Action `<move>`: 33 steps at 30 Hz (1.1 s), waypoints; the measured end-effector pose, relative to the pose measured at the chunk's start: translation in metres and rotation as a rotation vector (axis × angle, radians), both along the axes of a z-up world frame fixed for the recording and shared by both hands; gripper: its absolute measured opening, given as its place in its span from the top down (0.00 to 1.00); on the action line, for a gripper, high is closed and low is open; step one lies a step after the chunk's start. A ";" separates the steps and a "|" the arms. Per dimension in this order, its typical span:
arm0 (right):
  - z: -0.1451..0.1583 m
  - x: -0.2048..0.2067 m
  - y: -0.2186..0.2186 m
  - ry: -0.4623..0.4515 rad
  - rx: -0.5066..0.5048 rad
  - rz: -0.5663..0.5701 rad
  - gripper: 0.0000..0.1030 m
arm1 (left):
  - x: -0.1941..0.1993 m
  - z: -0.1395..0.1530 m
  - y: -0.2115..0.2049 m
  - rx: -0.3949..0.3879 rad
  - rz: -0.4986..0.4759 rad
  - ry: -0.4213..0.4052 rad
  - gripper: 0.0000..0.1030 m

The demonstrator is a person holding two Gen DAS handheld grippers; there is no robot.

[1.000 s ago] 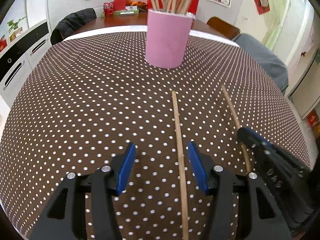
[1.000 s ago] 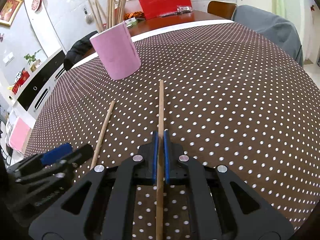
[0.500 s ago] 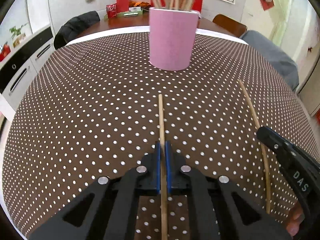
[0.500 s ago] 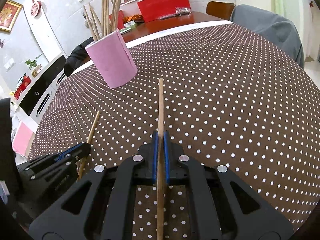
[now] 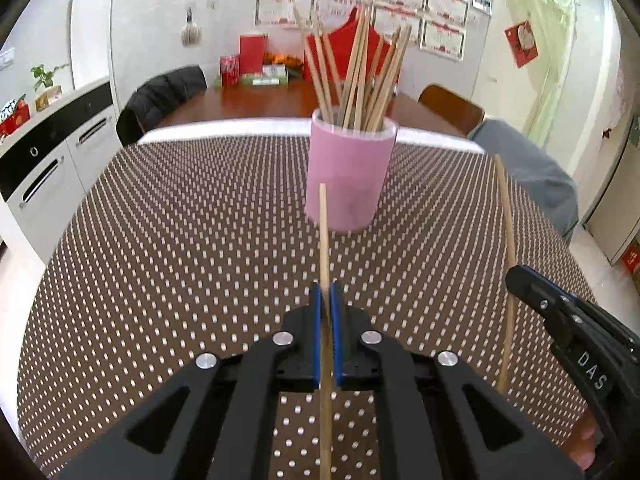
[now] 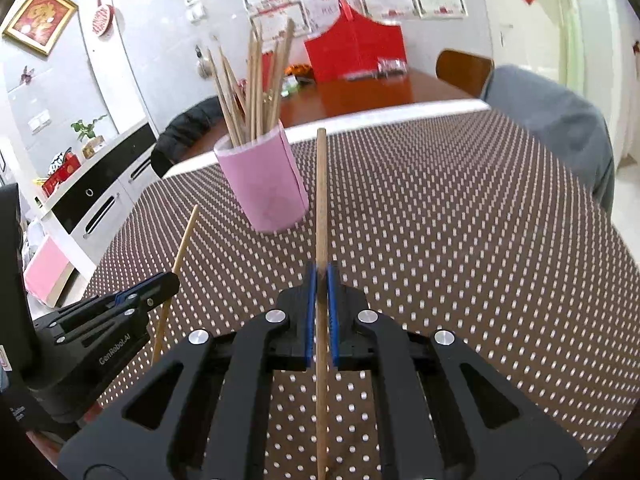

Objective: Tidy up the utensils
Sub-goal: 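Lift both held chopsticks upright and carry them over the pink cup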

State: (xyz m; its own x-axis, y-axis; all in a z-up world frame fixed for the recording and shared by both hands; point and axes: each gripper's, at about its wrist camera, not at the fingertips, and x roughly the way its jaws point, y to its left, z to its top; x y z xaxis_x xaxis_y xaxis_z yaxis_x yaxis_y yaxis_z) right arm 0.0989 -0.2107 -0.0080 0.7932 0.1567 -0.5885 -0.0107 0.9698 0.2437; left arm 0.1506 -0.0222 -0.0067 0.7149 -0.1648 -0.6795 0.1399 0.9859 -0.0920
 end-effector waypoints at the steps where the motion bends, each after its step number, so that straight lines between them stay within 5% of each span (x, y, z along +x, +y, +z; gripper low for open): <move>1: 0.005 0.001 0.001 -0.016 -0.006 0.001 0.94 | 0.001 0.004 0.001 -0.006 0.001 -0.014 0.95; 11: 0.043 0.013 -0.003 -0.121 -0.029 0.019 0.94 | 0.016 0.054 -0.004 0.018 0.008 -0.191 0.95; 21: 0.079 0.037 -0.013 -0.201 -0.024 0.010 0.94 | 0.037 0.101 0.000 -0.063 0.025 -0.395 0.95; 33: 0.126 0.078 -0.018 -0.309 0.010 0.008 0.94 | 0.085 0.133 0.007 -0.196 0.101 -0.533 0.95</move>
State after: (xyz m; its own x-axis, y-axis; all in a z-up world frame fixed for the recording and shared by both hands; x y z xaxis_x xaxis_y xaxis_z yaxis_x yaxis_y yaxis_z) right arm 0.1768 -0.2289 0.1176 0.9329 0.1683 -0.3183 -0.0934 0.9669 0.2375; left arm 0.2358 -0.0150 0.1259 0.9690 -0.1641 -0.1848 0.1227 0.9684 -0.2170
